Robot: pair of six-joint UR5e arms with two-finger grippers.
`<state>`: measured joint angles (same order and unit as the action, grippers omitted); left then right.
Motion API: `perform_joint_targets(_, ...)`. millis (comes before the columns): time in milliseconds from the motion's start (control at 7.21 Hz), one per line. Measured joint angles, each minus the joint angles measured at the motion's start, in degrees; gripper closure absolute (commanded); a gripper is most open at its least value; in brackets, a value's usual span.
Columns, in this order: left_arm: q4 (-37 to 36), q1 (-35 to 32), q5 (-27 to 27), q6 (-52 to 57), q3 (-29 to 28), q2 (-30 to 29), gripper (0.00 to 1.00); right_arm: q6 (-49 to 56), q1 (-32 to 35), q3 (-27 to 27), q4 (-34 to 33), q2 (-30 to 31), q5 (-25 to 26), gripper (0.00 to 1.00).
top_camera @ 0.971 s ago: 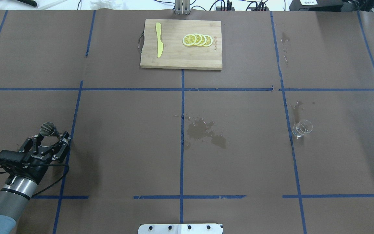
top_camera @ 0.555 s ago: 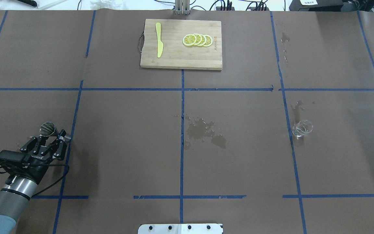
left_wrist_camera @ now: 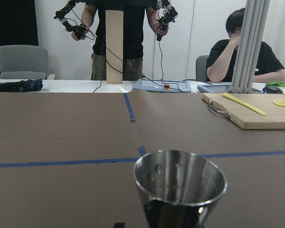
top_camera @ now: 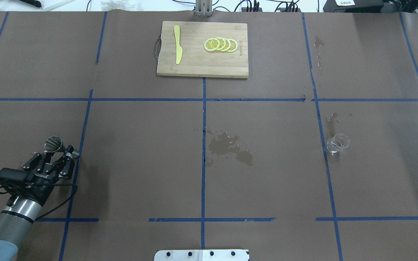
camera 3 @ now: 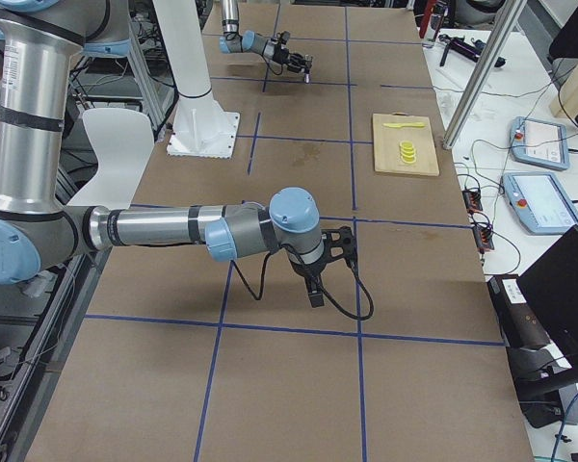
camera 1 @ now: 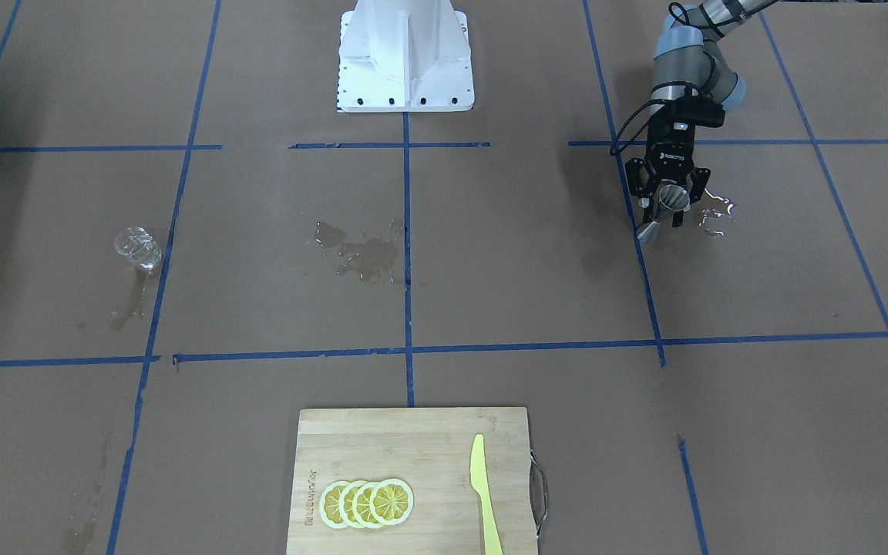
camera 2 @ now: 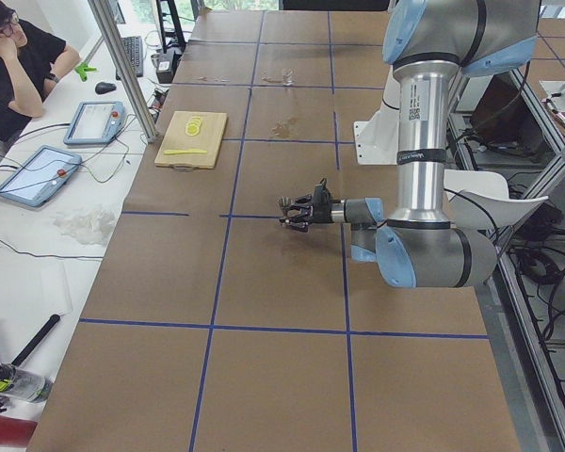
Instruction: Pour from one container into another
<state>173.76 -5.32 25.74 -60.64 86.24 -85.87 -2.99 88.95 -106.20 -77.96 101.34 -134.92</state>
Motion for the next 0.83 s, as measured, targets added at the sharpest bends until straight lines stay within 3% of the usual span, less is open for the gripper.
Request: perform_joint_targets(832,0.0,0.6,-0.1,0.1,0.0,0.0,0.45,0.0,0.0,0.1,0.0,0.1,0.0,0.0)
